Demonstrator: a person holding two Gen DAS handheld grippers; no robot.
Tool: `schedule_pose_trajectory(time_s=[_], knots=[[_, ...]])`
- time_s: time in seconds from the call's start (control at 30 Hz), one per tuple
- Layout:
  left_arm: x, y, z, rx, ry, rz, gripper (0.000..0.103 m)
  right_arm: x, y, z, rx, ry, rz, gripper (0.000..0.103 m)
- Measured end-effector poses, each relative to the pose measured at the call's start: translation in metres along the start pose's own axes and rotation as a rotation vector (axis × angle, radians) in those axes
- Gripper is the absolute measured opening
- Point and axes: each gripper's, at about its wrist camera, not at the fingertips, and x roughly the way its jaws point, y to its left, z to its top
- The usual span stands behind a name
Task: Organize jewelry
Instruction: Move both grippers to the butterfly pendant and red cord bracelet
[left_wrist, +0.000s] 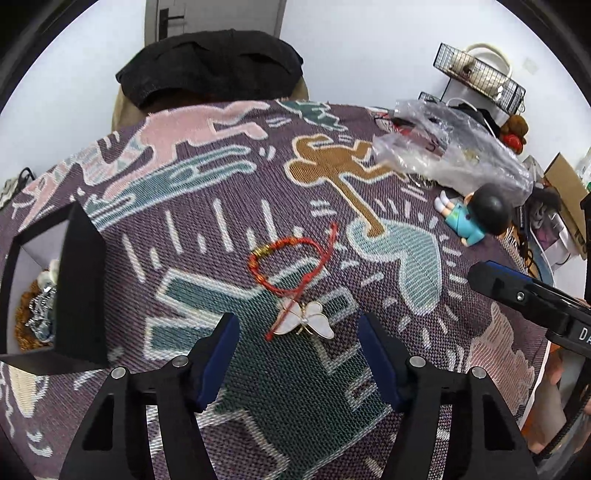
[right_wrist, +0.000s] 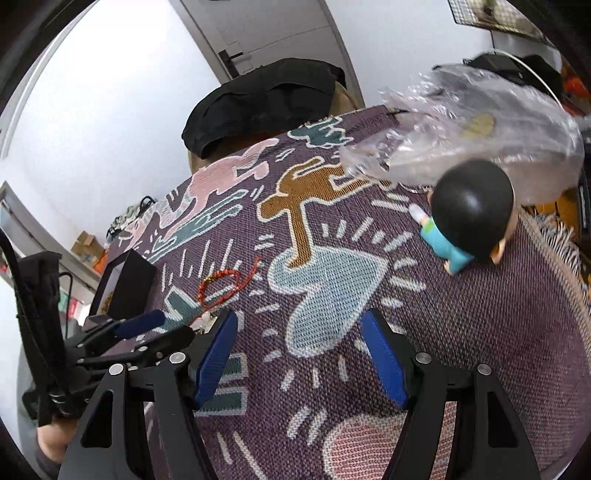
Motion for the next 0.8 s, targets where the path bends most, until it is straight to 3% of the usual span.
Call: schedule_pose_trajectory(time_s=[0.23,0.4,0.47,0.5,0.8], knots=[[0.019,-0.003,0.004,0.013,0.026,0.011,0.068,0.008,-0.005,-0.007,0.017,0.018,0.01,0.07],[0.028,-0.007,0.003,0.044,0.045,0.043,0.058,0.013,-0.003,-0.007,0.014,0.028,0.007,0.07],[0.028,-0.008,0.004,0.058,0.052,0.071,0.044,0.017,-0.002,-0.006,0.018,0.034,0.008,0.07],[0.029,-0.007,0.005,0.06,0.054,0.079,0.042,0.019,-0.001,-0.005,0.018,0.037,0.008,0.07],[0.02,0.004,0.006,0.047,0.054,0.048,0.04,0.038,0.027,0.008,-0.049,0.078,0.011,0.07]])
